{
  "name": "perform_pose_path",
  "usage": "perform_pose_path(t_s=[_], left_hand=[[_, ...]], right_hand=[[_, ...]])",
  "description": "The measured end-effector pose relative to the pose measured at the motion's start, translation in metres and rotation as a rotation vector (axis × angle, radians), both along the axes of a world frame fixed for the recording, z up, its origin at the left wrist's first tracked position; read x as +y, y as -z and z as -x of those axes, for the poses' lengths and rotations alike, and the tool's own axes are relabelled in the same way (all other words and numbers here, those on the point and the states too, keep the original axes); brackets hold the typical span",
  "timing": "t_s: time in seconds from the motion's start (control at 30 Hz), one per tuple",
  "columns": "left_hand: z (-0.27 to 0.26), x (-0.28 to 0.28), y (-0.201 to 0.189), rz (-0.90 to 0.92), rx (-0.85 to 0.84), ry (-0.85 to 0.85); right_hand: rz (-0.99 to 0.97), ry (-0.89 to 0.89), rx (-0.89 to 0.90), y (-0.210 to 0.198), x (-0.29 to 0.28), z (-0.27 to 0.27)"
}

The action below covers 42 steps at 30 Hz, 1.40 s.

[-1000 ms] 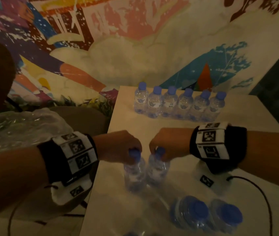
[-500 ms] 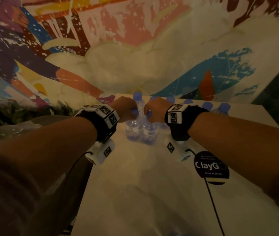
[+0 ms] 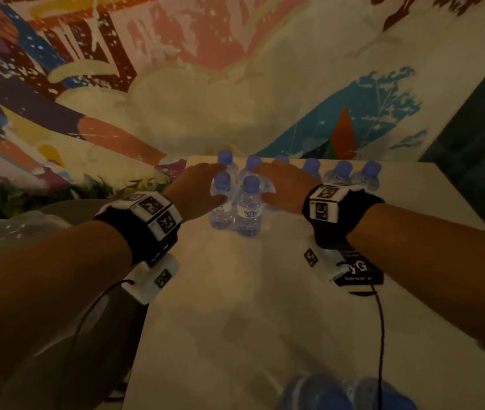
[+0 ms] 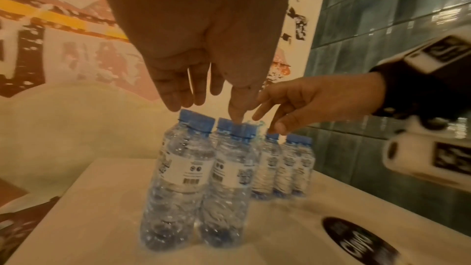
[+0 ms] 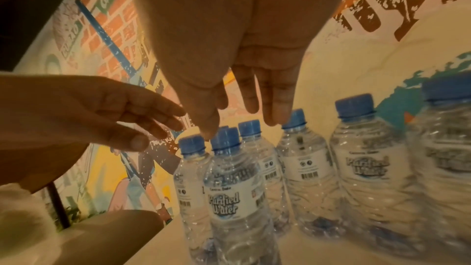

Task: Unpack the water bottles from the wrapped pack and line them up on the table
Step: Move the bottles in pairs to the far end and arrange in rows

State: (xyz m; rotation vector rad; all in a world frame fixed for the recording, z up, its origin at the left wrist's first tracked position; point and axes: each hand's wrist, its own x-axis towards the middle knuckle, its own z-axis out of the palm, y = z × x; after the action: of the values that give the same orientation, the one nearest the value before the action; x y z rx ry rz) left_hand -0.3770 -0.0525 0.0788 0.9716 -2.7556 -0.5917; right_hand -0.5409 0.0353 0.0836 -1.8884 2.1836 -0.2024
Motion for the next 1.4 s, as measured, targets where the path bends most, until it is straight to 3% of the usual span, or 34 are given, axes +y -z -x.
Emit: perform_pose_path(t_s=[0.1, 0.33, 0.57, 0.77, 0.87, 1.1, 1.23, 1.4], left_hand=[[-0.018, 0.025, 0.0, 0.017, -0.065, 0.079], [-0.034, 0.112, -0.014, -0.126, -0.17, 0.466], [-0.028, 0.188, -0.017, -0.086, -0.292, 0.876], [-0.02, 0.218, 0.0, -0.086, -0.343, 0.992], [-0.013, 0.225, 0.006, -0.055, -0.398, 1.036], [0.013, 0.2, 0.008, -0.007, -0.356, 0.904], [0.036, 0.16, -0.003, -0.057, -0.282, 0.666], [0.071, 0.112, -0.008, 0.02, -0.177, 0.42]], right_hand=[[-0.013, -0.02, 0.001, -0.006, 0.032, 0.006], [-0.201, 0.044, 0.049, -0.033, 0.129, -0.009], [-0.325, -0.011, 0.057, -0.053, 0.206, -0.042], [-0.529, 0.002, -0.006, -0.023, 0.262, -0.063], [-0.505, -0.004, -0.033, -0.004, 0.275, -0.067], [-0.367, -0.025, -0.037, 0.001, 0.252, -0.038], [-0.284, -0.066, -0.028, -0.002, 0.207, -0.005], [-0.148, -0.031, -0.023, -0.001, 0.143, 0.042]])
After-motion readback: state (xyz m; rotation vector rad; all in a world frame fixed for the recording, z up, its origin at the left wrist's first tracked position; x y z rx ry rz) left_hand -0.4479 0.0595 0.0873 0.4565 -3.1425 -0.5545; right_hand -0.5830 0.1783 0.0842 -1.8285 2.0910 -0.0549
